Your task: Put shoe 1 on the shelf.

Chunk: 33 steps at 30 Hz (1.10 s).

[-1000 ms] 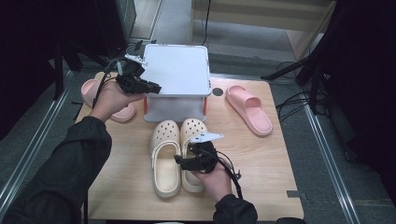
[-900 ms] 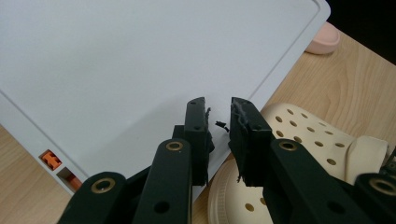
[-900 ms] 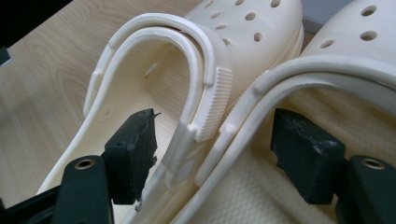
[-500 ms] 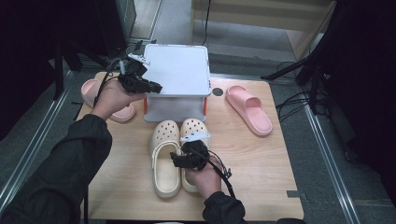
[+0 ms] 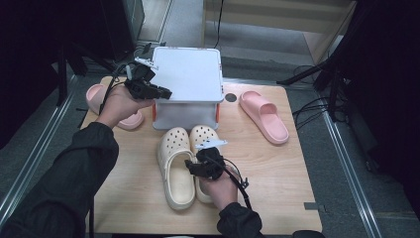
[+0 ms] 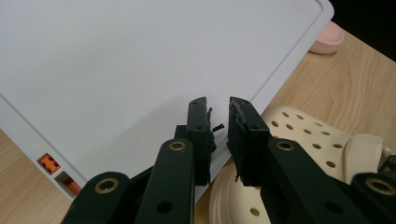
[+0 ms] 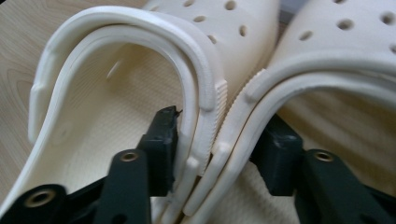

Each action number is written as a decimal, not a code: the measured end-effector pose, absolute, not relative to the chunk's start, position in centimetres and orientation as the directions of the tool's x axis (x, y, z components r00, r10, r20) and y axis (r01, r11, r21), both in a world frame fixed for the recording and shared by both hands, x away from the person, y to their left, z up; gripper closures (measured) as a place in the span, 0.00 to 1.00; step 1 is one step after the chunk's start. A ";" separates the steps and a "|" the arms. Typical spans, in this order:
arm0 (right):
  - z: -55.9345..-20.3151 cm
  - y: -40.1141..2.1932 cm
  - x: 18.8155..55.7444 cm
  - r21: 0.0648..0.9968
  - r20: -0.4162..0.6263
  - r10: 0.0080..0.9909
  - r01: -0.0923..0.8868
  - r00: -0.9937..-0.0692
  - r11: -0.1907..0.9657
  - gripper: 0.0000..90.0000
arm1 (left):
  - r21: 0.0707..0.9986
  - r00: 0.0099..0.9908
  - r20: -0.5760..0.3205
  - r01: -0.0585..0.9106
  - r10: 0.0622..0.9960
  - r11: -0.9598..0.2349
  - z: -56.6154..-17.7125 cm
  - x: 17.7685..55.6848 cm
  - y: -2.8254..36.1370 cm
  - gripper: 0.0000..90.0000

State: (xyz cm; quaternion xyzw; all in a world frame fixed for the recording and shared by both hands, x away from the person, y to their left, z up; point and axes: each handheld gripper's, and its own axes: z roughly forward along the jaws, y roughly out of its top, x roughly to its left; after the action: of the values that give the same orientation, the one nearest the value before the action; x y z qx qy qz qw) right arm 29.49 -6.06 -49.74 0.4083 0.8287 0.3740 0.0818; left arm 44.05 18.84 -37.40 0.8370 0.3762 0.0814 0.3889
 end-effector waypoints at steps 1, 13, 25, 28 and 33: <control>-49.7 -6.2 29.5 0.687 0.175 0.741 0.619 -0.649 0.380 0.68 | 0.713 0.704 -0.156 0.566 0.693 -0.415 -37.4 44.0 18.8 0.87; -49.0 -6.9 29.5 0.696 0.150 0.753 0.609 -0.640 0.379 0.74 | 0.710 0.703 -0.156 0.568 0.694 -0.416 -37.4 43.9 18.8 0.89; -46.1 -6.4 32.1 0.732 0.144 0.769 0.590 -0.623 0.341 0.73 | 0.701 0.697 -0.174 0.584 0.696 -0.409 -37.3 44.0 18.8 0.90; -45.7 -6.0 33.4 0.739 0.151 0.783 0.595 -0.603 0.316 0.73 | 0.694 0.702 -0.167 0.582 0.692 -0.423 -37.2 44.0 18.7 0.90; -45.6 -4.8 35.2 0.745 0.129 0.808 0.594 -0.575 0.304 0.73 | 0.690 0.701 -0.166 0.585 0.693 -0.426 -37.1 44.1 18.6 0.90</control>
State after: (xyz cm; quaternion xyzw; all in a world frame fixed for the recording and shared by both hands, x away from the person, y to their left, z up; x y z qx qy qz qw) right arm 35.23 -4.76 -45.59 0.4404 0.7958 0.3927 0.1361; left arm 44.08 18.65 -37.15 0.8414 0.3797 0.0718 0.3778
